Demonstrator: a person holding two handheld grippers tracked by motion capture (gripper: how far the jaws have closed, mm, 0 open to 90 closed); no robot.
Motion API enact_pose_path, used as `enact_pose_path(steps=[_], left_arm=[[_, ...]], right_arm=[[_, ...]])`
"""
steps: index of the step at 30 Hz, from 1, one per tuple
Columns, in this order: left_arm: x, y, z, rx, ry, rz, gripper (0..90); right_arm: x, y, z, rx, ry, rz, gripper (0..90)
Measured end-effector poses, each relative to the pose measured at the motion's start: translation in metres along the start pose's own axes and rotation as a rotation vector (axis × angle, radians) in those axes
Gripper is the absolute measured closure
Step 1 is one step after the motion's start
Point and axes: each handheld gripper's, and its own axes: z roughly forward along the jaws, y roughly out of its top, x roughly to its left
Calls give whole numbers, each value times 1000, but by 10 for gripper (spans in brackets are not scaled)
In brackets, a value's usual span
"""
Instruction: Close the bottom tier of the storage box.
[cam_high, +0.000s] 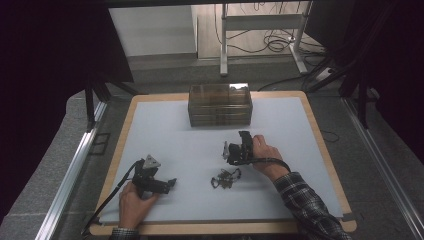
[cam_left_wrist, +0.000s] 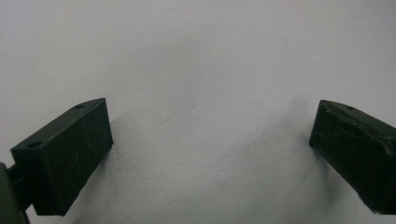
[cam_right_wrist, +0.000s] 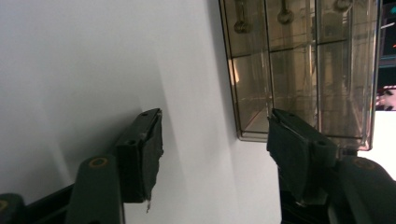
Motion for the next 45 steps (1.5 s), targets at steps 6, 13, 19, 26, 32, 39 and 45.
enact_pose_path(steps=[6,13,19,26,32,39,45], left_arm=[[0,0,0,0,0,0,0],[0,0,0,0,0,0,0],[0,0,0,0,0,0,0],[0,0,0,0,0,0,0],[0,0,0,0,0,0,0],[0,0,0,0,0,0,0],[0,0,0,0,0,0,0]], right_arm=[[1,5,6,3,-24,-38,368],[1,8,12,10,-56,-75,379],[0,13,17,10,-77,-107,405],[1,17,23,7,-98,-126,432],[0,22,27,7,-107,-153,446],[0,25,32,6,-117,-165,460],[3,29,39,8,-120,-182,460]])
